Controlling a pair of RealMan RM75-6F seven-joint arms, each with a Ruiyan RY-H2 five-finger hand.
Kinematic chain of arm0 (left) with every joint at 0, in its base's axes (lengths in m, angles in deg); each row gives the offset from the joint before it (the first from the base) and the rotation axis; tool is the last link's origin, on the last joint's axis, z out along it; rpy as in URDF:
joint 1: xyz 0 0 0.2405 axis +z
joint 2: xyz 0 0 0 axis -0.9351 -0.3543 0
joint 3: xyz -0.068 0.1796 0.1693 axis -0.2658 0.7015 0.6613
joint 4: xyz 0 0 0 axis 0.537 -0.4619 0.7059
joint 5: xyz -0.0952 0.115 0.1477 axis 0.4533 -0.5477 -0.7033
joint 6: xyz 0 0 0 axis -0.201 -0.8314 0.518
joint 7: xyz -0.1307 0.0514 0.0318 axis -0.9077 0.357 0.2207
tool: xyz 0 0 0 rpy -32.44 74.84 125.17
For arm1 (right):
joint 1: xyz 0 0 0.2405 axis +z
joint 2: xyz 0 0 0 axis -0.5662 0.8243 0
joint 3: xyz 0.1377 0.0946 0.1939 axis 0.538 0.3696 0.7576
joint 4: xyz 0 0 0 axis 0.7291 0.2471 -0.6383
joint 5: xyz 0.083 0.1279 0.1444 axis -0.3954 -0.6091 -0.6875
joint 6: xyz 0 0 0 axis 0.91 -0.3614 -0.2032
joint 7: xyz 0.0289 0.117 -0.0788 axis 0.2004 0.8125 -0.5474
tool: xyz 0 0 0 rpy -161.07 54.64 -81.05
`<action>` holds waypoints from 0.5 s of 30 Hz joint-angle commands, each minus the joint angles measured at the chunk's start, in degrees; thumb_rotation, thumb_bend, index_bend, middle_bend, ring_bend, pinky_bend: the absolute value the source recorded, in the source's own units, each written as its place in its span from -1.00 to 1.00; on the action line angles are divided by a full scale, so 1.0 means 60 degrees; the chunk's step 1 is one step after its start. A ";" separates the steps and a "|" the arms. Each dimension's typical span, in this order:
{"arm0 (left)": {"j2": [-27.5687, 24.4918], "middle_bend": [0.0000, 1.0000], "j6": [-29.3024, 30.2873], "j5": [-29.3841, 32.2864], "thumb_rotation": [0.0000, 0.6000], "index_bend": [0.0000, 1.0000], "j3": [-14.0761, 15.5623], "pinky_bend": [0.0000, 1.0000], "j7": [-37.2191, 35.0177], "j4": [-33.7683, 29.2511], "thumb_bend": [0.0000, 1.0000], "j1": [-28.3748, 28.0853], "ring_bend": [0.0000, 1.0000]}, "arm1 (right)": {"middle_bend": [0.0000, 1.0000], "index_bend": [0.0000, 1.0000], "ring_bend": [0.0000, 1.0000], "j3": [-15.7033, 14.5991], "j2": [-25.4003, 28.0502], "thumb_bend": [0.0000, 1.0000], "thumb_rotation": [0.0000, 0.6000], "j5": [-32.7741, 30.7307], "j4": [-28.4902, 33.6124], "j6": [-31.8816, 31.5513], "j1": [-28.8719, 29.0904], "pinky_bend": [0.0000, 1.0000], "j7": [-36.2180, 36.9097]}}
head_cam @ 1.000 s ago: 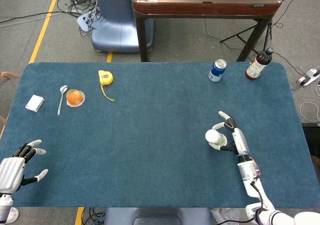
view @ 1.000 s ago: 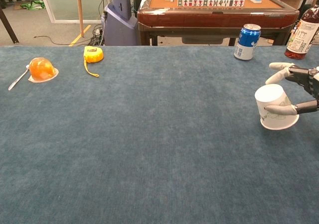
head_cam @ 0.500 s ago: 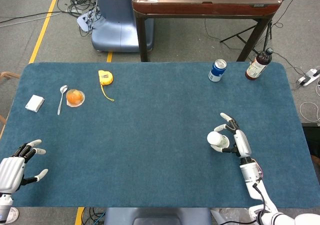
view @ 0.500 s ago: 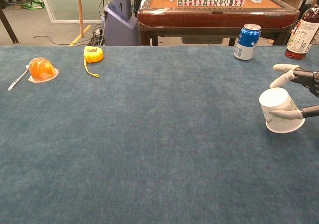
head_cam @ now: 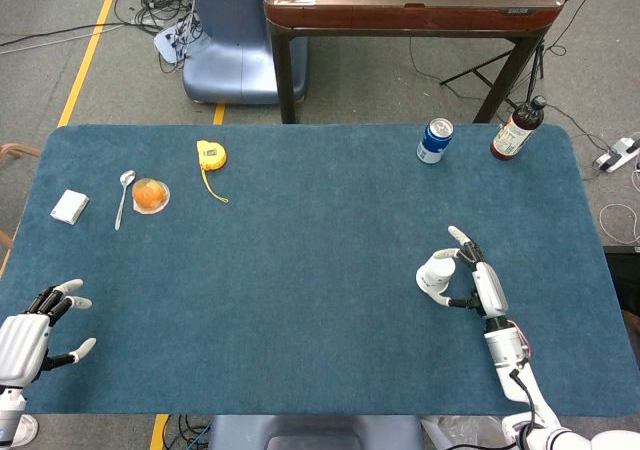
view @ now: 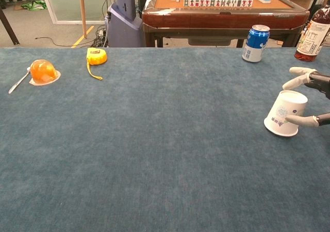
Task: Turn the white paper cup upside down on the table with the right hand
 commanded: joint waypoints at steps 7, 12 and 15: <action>-0.0007 -0.58 -0.0003 -0.0001 1.00 -0.23 0.0003 -0.16 -0.0006 -0.0012 -0.70 0.0001 -0.66 | -0.91 -0.39 -1.00 0.0130 0.0358 -1.00 1.00 0.0123 0.0590 -0.0636 -0.0140 -1.00 -0.0303; -0.0019 -0.58 -0.0027 0.0003 1.00 -0.23 0.0009 -0.16 0.0008 -0.0037 -0.70 -0.0006 -0.66 | -0.91 -0.41 -1.00 0.0373 0.1048 -1.00 1.00 0.0063 0.1817 -0.1098 -0.0252 -1.00 -0.2072; -0.0022 -0.58 -0.0029 0.0006 1.00 -0.23 0.0005 -0.16 0.0029 -0.0052 -0.70 -0.0008 -0.66 | -0.90 -0.40 -1.00 0.0489 0.1781 -1.00 1.00 -0.0141 0.3050 -0.1067 -0.0345 -1.00 -0.3869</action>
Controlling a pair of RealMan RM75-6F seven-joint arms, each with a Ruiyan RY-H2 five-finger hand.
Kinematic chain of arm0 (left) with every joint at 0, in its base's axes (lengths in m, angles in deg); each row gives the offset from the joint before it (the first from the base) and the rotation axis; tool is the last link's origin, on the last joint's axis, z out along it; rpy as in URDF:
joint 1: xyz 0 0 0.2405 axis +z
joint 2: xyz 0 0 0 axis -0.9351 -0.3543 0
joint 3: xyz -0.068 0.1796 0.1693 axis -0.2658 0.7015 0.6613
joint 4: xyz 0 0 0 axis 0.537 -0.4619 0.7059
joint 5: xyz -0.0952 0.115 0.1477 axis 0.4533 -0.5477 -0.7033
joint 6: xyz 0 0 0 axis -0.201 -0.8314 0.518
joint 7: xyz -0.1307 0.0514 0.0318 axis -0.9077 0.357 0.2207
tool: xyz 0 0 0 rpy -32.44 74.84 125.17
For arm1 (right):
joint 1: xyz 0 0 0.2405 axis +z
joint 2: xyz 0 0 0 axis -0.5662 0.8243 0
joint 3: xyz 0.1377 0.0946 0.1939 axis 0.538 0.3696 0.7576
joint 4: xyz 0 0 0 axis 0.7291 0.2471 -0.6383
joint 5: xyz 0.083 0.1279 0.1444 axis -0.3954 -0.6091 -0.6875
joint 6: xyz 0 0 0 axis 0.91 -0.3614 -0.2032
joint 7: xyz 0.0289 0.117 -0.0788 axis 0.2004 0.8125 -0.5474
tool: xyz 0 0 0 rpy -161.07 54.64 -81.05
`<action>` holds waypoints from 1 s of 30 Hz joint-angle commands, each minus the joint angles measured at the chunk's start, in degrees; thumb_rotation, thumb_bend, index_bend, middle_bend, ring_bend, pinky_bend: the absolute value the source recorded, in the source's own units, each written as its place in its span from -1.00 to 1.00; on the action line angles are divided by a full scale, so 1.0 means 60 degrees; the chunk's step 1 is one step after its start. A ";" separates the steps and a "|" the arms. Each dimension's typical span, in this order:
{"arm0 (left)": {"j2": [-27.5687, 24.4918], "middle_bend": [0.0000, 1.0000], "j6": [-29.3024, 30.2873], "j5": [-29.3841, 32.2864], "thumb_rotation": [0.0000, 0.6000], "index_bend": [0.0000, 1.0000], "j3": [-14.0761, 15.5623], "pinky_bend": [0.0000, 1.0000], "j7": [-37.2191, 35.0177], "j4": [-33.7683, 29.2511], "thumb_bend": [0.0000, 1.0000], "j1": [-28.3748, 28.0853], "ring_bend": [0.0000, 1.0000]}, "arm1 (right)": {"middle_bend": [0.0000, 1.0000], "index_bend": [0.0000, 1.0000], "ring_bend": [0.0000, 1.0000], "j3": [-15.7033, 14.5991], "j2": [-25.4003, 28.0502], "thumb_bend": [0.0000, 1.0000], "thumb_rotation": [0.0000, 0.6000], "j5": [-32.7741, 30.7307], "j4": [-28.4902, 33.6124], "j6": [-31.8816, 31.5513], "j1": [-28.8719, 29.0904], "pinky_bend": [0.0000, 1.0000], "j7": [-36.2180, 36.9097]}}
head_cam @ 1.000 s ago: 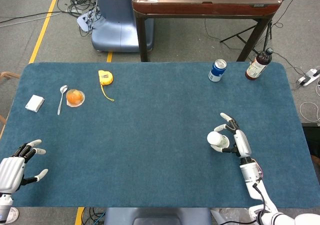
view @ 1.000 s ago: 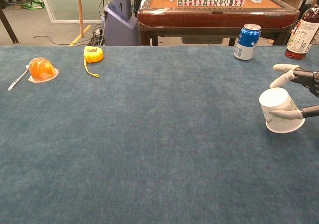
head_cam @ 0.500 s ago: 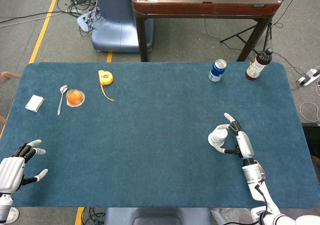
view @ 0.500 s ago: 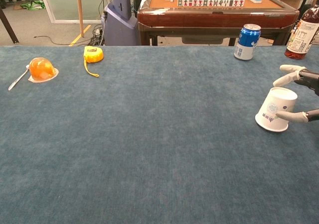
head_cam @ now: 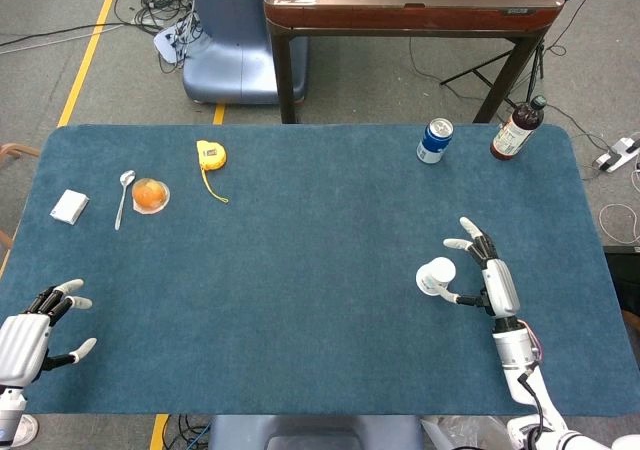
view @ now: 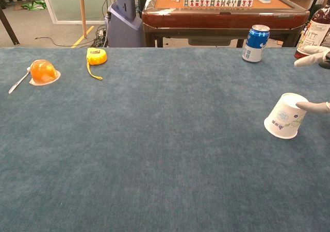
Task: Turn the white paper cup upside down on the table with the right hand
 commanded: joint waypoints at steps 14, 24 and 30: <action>-0.0044 -0.58 0.0017 0.0039 1.00 -0.23 -0.0074 -0.16 0.0248 -0.0159 -0.70 -0.0035 -0.66 | -0.85 -0.40 -1.00 0.0269 0.3911 -1.00 1.00 -0.2334 0.6491 -0.0100 -0.1043 -1.00 -0.9632; -0.0139 -0.58 0.0009 0.0390 1.00 -0.23 -0.0424 -0.34 0.0526 -0.0409 -0.70 -0.0165 -0.72 | -0.85 -0.41 -1.00 0.0112 0.4610 -1.00 1.00 -0.2609 0.7444 -0.0573 -0.1599 -1.00 -1.0325; -0.0158 -0.58 0.0153 0.0493 1.00 -0.23 -0.0533 -0.35 0.0648 -0.0302 -0.70 -0.0130 -0.73 | -0.85 -0.41 -1.00 0.0212 0.4868 -1.00 1.00 -0.2569 0.7584 -0.0653 -0.1726 -1.00 -1.0005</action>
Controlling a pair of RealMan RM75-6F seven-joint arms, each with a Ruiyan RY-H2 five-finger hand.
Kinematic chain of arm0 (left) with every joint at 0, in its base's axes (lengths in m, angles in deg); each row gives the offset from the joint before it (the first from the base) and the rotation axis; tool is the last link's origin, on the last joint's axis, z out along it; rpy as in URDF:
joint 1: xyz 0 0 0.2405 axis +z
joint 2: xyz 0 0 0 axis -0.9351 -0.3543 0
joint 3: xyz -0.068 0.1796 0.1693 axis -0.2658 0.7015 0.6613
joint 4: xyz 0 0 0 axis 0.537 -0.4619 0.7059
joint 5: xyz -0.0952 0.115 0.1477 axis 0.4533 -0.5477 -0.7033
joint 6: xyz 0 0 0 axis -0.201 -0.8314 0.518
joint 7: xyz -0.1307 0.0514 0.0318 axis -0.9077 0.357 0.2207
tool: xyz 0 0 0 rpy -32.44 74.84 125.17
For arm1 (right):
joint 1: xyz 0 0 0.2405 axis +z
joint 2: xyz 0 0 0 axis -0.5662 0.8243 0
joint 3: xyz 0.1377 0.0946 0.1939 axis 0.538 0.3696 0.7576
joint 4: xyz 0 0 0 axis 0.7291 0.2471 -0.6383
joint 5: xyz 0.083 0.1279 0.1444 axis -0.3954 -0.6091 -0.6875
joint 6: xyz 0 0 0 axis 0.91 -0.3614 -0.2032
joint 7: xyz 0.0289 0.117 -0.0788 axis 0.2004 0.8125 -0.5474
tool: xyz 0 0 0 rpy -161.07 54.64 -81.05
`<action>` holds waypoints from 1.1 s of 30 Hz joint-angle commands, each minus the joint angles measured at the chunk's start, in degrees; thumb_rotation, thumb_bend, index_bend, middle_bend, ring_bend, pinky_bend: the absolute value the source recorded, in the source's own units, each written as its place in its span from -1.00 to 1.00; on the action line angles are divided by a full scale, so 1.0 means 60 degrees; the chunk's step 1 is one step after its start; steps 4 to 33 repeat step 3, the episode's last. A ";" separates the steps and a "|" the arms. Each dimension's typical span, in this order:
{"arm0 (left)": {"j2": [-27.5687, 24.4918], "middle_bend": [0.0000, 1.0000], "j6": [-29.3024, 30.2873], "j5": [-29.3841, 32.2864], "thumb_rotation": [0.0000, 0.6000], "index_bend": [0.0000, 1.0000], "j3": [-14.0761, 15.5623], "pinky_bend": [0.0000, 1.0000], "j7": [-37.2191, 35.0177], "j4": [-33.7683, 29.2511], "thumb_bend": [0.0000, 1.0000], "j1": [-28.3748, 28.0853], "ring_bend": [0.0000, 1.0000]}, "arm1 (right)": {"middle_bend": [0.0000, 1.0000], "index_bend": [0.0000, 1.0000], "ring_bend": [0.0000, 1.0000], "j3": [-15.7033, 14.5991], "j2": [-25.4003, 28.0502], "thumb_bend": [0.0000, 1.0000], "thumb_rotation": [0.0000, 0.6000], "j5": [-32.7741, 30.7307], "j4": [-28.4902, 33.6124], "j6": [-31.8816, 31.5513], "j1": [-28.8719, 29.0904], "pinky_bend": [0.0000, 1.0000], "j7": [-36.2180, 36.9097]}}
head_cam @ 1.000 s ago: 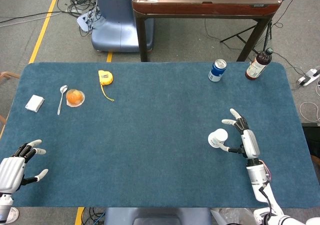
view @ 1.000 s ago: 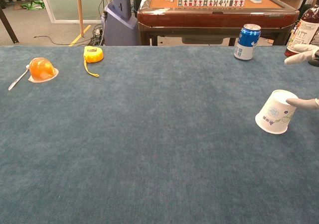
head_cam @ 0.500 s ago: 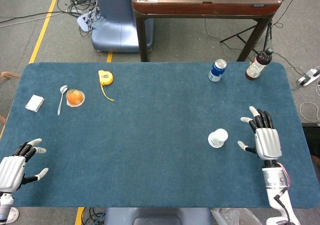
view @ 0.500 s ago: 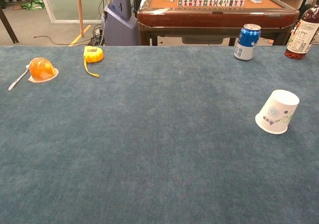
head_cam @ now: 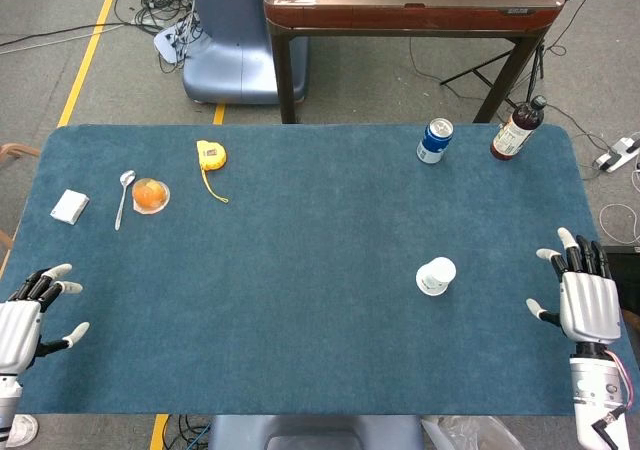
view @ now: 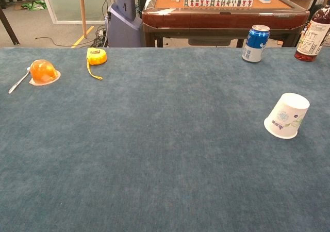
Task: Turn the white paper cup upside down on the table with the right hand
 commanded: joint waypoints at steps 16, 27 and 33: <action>-0.0098 -0.58 0.0244 0.0122 1.00 -0.23 -0.0118 -0.35 0.0262 0.0007 -0.70 0.0097 -0.73 | -0.85 -0.41 -1.00 0.0075 0.0097 -1.00 1.00 0.0102 -0.0012 -0.0132 -0.0125 -1.00 0.0302; -0.0098 -0.58 0.0244 0.0122 1.00 -0.23 -0.0118 -0.35 0.0262 0.0007 -0.70 0.0097 -0.73 | -0.85 -0.41 -1.00 0.0075 0.0097 -1.00 1.00 0.0102 -0.0012 -0.0132 -0.0125 -1.00 0.0302; -0.0098 -0.58 0.0244 0.0122 1.00 -0.23 -0.0118 -0.35 0.0262 0.0007 -0.70 0.0097 -0.73 | -0.85 -0.41 -1.00 0.0075 0.0097 -1.00 1.00 0.0102 -0.0012 -0.0132 -0.0125 -1.00 0.0302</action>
